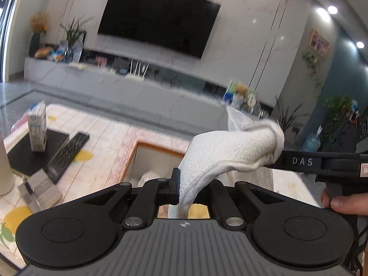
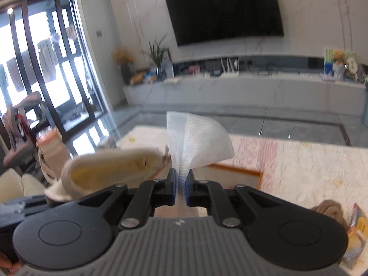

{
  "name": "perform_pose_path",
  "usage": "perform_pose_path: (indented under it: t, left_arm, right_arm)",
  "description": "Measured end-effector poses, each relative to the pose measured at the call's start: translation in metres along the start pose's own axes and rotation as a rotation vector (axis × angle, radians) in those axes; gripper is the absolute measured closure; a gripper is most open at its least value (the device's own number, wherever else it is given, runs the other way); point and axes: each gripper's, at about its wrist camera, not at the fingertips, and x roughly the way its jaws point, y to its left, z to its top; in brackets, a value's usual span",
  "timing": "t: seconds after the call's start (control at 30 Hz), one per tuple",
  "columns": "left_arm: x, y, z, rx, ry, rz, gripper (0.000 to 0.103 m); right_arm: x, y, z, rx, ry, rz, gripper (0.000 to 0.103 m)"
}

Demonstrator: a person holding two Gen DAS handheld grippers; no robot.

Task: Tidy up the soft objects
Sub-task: 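Carry the cream pillow and white mesh cloth over the cardboard box, then open both tools to drop the pillow and mesh cloth into the box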

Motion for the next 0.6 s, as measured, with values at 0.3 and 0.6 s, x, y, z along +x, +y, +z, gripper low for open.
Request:
perform_pose_path:
  t: [0.3, 0.6]
  left_arm:
    - [0.017, -0.005, -0.022, 0.178, 0.276, -0.078, 0.098]
    - [0.037, 0.002, -0.026, 0.096, 0.352, -0.195, 0.097]
  right_arm:
    - [0.029, 0.0, -0.035, -0.01, 0.092, -0.009, 0.098]
    - [0.003, -0.005, -0.03, 0.008, 0.039, -0.041, 0.098]
